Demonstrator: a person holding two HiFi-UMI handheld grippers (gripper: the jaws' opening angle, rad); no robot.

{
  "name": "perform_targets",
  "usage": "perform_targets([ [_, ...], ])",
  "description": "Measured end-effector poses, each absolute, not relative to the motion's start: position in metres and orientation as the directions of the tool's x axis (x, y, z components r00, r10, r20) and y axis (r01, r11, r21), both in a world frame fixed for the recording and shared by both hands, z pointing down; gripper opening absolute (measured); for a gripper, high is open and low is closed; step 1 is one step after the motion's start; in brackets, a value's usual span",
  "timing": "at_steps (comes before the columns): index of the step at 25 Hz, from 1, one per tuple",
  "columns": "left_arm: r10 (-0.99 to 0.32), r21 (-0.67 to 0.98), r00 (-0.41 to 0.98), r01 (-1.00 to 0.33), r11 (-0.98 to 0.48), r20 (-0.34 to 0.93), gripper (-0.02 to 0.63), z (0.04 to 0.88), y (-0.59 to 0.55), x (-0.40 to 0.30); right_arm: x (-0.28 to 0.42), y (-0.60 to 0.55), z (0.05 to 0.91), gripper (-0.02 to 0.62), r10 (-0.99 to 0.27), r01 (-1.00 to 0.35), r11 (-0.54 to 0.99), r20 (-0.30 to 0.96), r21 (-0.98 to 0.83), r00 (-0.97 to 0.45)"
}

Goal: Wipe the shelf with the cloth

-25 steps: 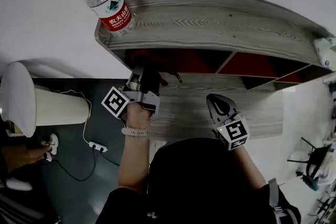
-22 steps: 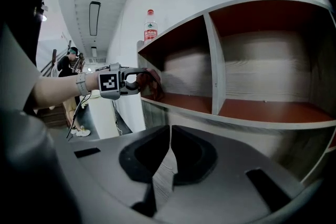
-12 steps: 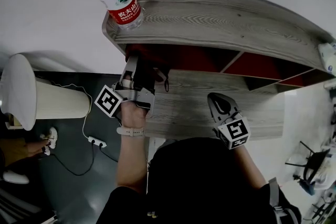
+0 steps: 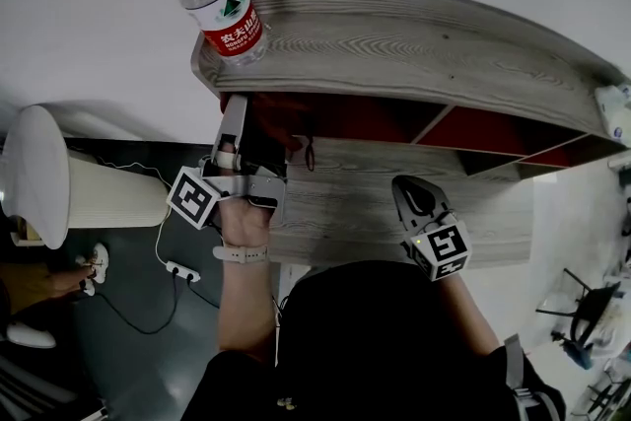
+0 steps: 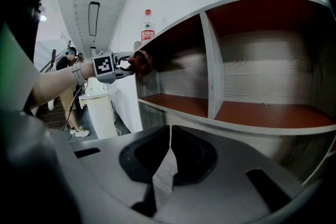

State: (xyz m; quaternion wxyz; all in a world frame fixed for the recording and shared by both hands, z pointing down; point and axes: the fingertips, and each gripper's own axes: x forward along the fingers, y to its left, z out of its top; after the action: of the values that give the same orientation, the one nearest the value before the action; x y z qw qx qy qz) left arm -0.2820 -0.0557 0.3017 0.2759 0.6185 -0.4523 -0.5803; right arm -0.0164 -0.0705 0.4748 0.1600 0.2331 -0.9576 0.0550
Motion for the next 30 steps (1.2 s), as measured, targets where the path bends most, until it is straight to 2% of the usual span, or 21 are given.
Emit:
perform_targets([
  [14, -0.883, 0.886, -0.151, -0.222, -0.407, -0.444, 0.051, 0.324, -0.092, -0.296, -0.004, -0.088, 0.476, 0.006, -0.474, -0.513, 0.858, 0.333, -0.034, -0.815],
  [30, -0.944, 0.966, -0.212, -0.097, -0.238, -0.254, 0.052, 0.401, -0.115, -0.307, 0.007, -0.097, 0.479, 0.006, -0.498, -0.541, 0.84, 0.347, -0.033, -0.795],
])
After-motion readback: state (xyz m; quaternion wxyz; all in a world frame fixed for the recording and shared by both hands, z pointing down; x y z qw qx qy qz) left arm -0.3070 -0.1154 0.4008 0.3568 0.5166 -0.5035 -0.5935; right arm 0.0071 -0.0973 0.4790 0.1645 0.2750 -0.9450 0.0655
